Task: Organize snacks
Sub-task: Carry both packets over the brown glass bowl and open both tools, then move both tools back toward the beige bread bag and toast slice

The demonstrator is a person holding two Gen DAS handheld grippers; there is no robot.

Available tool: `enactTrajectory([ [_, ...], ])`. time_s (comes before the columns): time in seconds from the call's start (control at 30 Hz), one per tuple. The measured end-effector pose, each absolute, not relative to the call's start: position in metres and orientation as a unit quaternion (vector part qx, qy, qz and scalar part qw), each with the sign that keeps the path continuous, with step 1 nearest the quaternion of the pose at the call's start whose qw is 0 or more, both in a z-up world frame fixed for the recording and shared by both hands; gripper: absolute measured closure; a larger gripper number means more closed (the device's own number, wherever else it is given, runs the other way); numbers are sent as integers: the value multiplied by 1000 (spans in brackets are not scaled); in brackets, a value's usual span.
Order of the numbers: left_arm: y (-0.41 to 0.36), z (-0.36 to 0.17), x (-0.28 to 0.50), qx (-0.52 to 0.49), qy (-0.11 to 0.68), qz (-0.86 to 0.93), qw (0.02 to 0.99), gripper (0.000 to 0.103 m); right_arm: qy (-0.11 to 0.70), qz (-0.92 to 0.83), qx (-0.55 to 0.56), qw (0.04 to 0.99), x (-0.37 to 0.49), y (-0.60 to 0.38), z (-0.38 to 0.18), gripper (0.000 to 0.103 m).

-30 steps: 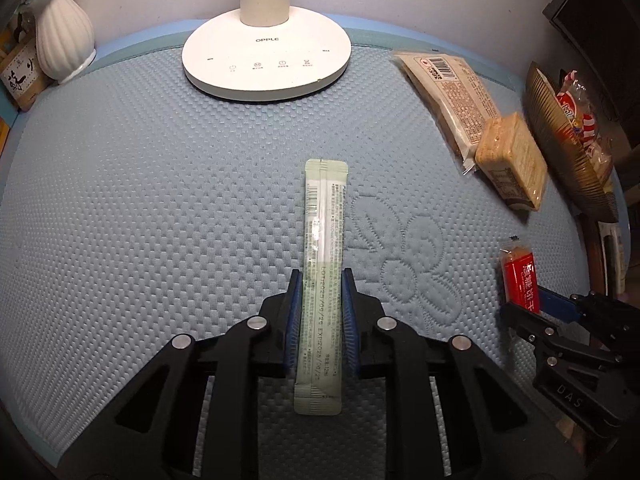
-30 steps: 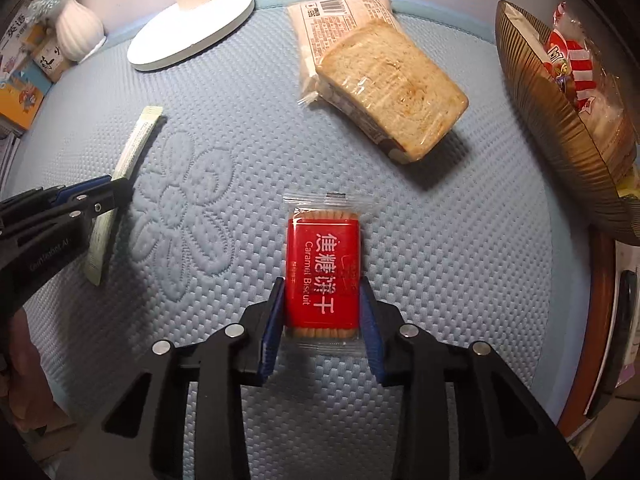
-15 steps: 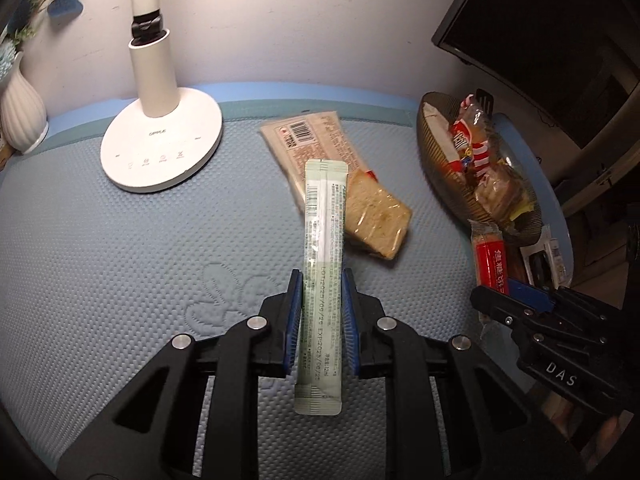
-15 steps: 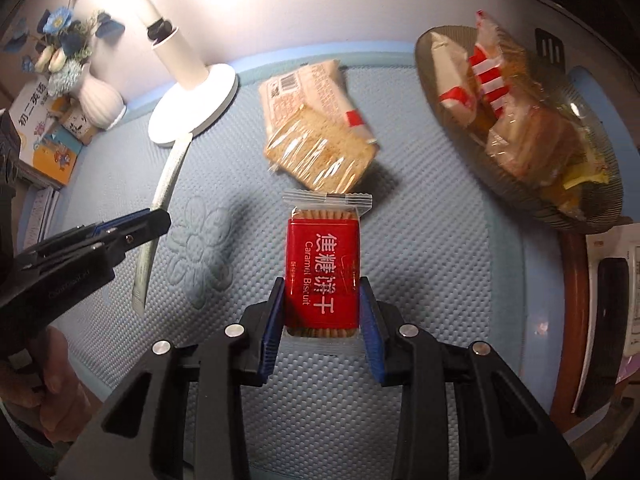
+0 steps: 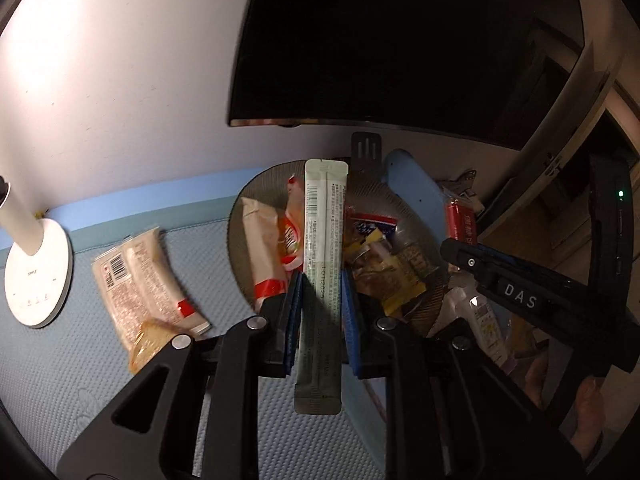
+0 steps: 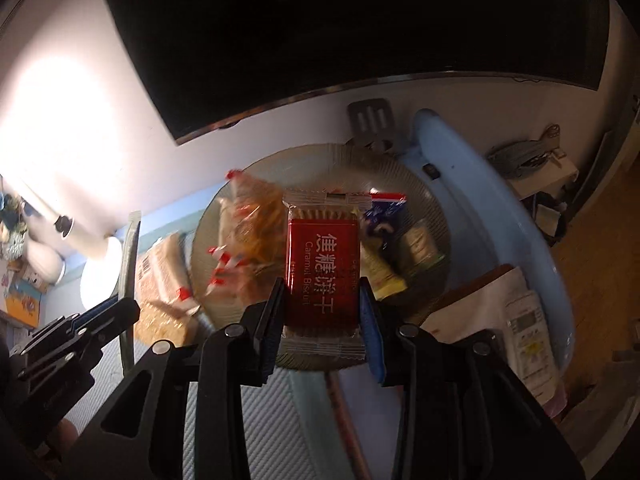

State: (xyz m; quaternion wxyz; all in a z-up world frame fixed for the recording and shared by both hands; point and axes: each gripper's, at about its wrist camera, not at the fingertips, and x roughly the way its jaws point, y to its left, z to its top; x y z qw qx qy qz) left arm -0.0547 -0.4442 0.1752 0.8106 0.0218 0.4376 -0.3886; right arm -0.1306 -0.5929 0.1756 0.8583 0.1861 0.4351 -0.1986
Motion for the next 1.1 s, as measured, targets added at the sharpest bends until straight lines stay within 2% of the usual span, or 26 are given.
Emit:
enactTrajectory([
  [0.23,-506,190,-40,42,406,-411,815,83,422,-213,178,863,-108,-645,183,68],
  [0.3,-517,186,-33,46,408,-408,815,70,419,-215,174,865,-103,-651,182,68],
  [0.33,-520,182,-29,44,412,-405,815,59,418,-217,169,866,-100,-653,180,64],
  [0.4,-523,173,-23,47,427,-398,811,60,433,-217,159,860,-91,-657,171,54],
  [0.77,-462,158,-20,3,470,-374,800,59,474,-198,185,838,-104,-650,141,55],
  [1.1,-368,159,-10,-26,479,-313,820,57,466,-151,165,856,-103,-584,162,54],
])
